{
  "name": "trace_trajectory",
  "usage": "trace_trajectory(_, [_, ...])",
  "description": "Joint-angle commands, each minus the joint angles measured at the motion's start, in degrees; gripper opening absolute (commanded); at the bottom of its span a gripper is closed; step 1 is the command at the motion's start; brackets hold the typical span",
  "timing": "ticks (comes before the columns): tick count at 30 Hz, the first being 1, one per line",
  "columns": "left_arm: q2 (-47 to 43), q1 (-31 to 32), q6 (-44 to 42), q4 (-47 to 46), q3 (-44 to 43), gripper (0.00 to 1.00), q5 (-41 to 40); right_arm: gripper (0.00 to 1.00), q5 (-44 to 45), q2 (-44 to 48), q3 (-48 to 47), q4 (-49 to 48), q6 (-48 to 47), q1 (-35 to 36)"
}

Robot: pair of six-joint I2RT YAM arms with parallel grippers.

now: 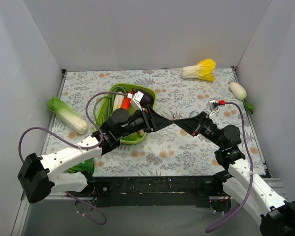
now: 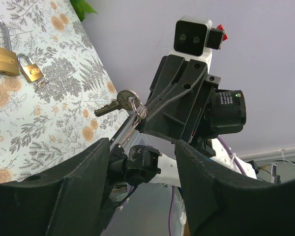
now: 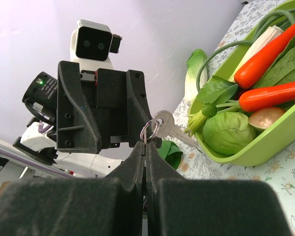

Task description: Unlock with the key

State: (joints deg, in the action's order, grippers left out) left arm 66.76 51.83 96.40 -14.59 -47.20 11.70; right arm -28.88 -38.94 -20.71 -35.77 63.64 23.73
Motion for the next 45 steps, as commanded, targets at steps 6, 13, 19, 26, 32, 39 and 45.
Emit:
trace_trajectory(6, [1.0,-0.1,0.0,-3.7,0.4,0.45,0.6,0.01,-1.1,0.2,0.1,-4.8,1.2,-0.1])
trace_trajectory(13, [2.4,-0.1,0.2,-4.7,0.0,0.34,1.7,0.01,-1.2,0.1,0.1,-5.4,2.5,-0.2])
trace_trajectory(19, [1.1,-0.1,0.5,-6.9,1.8,0.24,0.5,0.01,-1.4,-0.6,0.8,-5.6,3.5,-0.2])
trace_trajectory(26, [0.7,-0.1,0.5,-7.5,2.5,0.11,0.0,0.01,-1.0,-0.9,1.1,-6.0,4.1,-0.1])
trace_trajectory(32, [-0.7,0.0,-0.2,-7.8,3.7,0.00,-1.5,0.01,-1.2,-0.9,1.8,-5.8,4.2,-0.2])
trace_trajectory(39, [-1.5,-0.2,-6.6,-2.5,1.5,0.00,-1.6,0.18,-1.9,-0.6,0.6,1.1,1.2,-0.2])
trace_trajectory(45, [-3.6,-2.8,-21.1,17.0,-3.7,0.00,1.4,0.65,-2.6,2.3,-6.3,17.1,-10.8,-0.6])
